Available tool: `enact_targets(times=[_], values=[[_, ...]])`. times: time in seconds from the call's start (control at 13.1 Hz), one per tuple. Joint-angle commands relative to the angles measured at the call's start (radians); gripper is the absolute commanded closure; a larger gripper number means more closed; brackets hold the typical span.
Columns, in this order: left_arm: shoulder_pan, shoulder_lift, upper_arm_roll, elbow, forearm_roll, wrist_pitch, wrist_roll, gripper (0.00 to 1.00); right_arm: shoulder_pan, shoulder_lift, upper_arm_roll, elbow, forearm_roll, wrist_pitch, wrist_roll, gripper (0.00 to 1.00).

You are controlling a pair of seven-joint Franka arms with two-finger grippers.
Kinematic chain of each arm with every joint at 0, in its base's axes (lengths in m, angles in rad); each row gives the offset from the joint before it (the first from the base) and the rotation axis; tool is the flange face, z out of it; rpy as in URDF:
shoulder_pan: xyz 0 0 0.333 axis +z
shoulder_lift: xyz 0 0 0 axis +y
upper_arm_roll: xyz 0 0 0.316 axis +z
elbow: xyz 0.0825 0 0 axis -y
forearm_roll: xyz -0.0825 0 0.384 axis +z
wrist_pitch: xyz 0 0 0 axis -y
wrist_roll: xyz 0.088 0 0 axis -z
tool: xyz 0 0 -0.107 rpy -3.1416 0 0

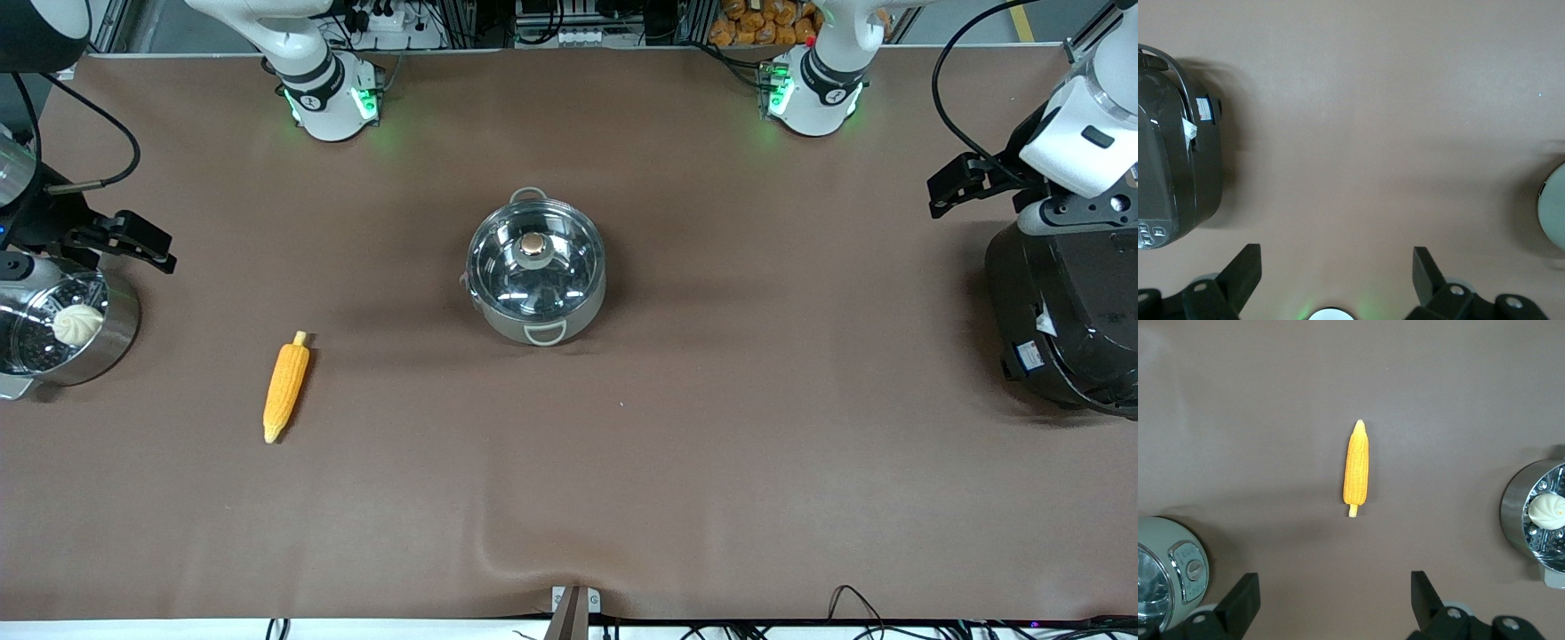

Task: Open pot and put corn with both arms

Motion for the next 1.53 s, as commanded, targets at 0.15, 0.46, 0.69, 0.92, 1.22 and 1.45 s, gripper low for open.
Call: enact_targets(times=[0.15, 0.46, 0.69, 0.92, 1.22, 1.45], values=[[0.002, 0.014, 0.002, 0.031, -0.020, -0.025, 0.021, 0.00, -0.006, -0.019, -0.010, -0.004, 0.022, -0.014, 0.003, 0.00], [-0.039, 0.069, -0.007, 0.026, -0.007, -0.025, -0.016, 0.00, -0.006, -0.019, -0.010, -0.007, 0.032, -0.014, 0.003, 0.00], [-0.131, 0.144, -0.010, 0.036, -0.012, -0.012, -0.154, 0.00, -0.014, -0.019, -0.017, -0.025, 0.057, -0.005, 0.000, 0.00], [-0.284, 0.268, -0.010, 0.120, -0.013, 0.031, -0.442, 0.00, -0.021, -0.015, -0.019, -0.073, 0.055, 0.062, -0.001, 0.00], [-0.473, 0.451, -0.012, 0.262, -0.021, 0.191, -0.812, 0.00, -0.032, -0.004, -0.019, -0.200, 0.054, 0.243, -0.006, 0.00], [-0.584, 0.526, -0.013, 0.286, -0.024, 0.324, -0.973, 0.00, -0.029, 0.016, -0.019, -0.307, 0.052, 0.404, -0.006, 0.00]])
